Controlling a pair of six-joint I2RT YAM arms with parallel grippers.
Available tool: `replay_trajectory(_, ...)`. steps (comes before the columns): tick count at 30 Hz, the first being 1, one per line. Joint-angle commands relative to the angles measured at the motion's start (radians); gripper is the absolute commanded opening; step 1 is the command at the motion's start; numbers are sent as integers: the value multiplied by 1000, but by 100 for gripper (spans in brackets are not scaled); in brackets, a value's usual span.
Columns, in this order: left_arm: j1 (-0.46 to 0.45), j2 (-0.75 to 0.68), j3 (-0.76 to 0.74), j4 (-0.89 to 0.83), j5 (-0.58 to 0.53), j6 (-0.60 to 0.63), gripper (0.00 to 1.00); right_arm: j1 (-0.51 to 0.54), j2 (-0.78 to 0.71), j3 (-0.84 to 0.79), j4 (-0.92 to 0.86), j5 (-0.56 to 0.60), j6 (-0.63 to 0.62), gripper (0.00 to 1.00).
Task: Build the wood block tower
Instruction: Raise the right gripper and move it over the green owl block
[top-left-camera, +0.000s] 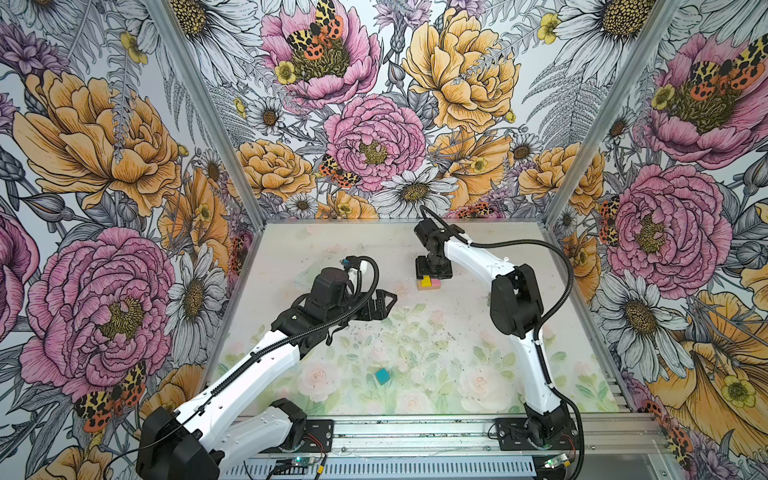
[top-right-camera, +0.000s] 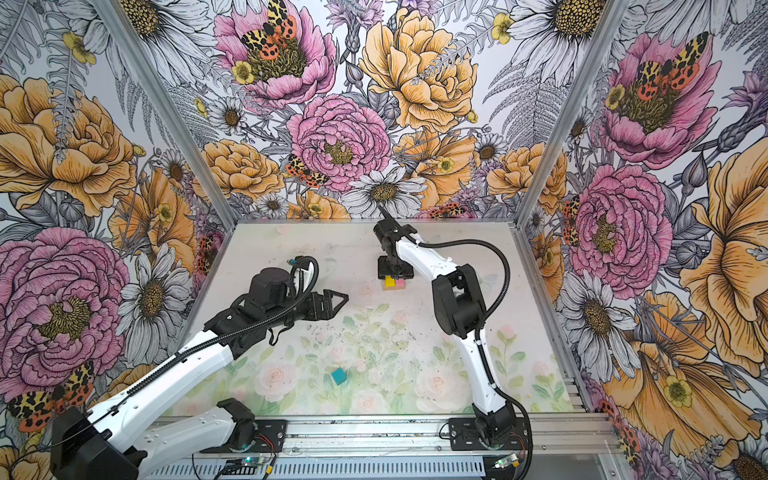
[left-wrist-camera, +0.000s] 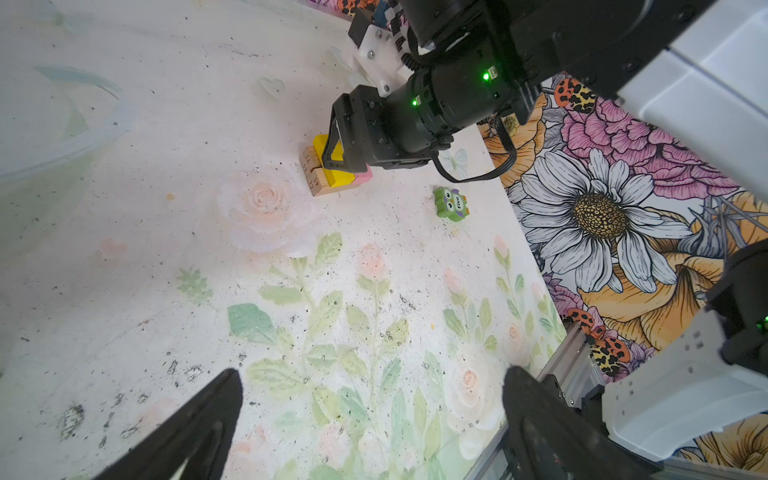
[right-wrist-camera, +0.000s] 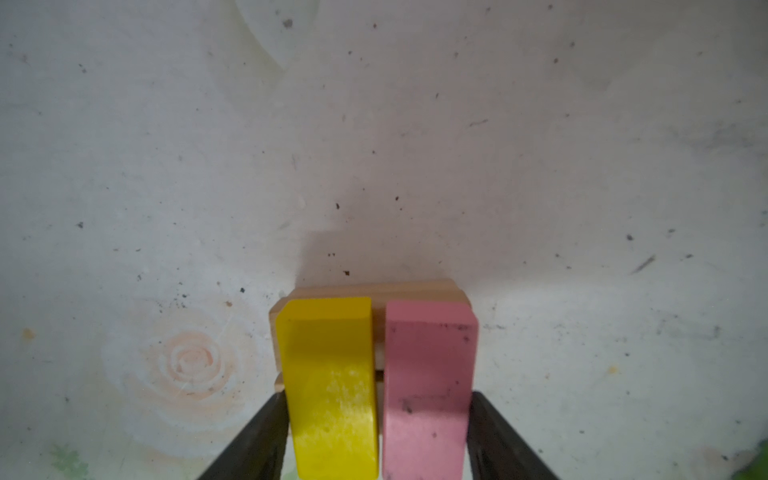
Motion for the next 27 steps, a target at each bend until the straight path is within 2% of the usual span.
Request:
replay_trajectory(1, 11, -22, -16, 21, 21, -4, 99, 5, 24, 30, -7, 9, -4, 67)
replay_trajectory(8, 14, -30, -24, 20, 21, -6, 99, 7, 33, 47, -10, 4, -9, 61)
replay_trajectory(15, 19, -34, -23, 21, 24, -9, 99, 7, 47, 61, -19, -5, -13, 61)
replay_trajectory(19, 20, -34, -26, 19, 25, -9, 99, 7, 47, 61, -22, -8, -16, 66)
replay_trajectory(27, 21, -43, -29, 20, 23, -14, 99, 13, -3, 58, -21, 9, -24, 82)
